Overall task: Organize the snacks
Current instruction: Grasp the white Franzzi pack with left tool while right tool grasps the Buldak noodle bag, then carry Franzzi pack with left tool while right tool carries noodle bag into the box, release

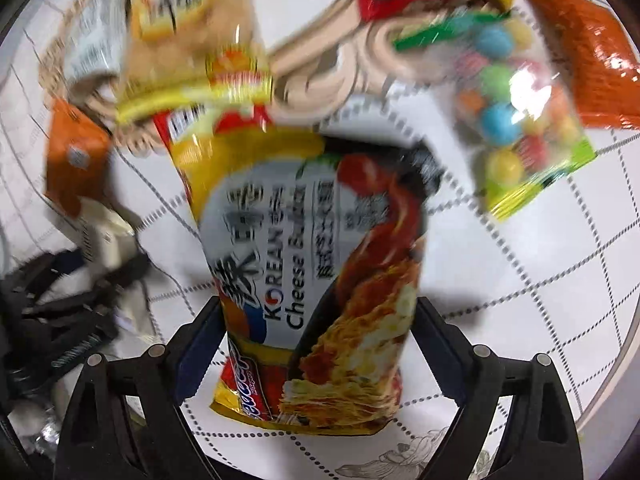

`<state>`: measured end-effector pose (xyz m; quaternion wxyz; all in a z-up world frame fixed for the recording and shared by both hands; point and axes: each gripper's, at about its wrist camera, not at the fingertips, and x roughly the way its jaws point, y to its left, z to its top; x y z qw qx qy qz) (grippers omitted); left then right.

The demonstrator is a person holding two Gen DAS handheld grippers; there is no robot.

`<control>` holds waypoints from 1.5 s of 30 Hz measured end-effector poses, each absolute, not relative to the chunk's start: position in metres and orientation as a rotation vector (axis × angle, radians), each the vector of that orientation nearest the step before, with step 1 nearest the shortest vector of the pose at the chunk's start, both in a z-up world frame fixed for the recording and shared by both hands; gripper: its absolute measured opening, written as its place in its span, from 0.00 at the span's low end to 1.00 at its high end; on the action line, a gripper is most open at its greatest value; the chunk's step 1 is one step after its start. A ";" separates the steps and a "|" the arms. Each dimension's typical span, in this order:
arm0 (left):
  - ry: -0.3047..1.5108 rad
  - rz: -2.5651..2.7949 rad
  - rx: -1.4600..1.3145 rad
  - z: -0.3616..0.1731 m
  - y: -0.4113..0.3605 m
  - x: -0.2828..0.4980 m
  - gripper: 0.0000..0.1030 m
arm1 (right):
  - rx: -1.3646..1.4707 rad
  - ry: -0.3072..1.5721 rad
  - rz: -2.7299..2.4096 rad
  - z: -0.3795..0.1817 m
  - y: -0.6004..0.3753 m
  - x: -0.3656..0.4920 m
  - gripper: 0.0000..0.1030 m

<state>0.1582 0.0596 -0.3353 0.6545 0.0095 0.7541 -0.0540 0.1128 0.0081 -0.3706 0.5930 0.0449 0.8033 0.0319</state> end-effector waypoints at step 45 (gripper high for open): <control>1.466 -0.254 -0.125 -0.116 -0.022 0.499 0.54 | 0.266 1.224 -0.014 -0.116 -0.106 0.393 0.85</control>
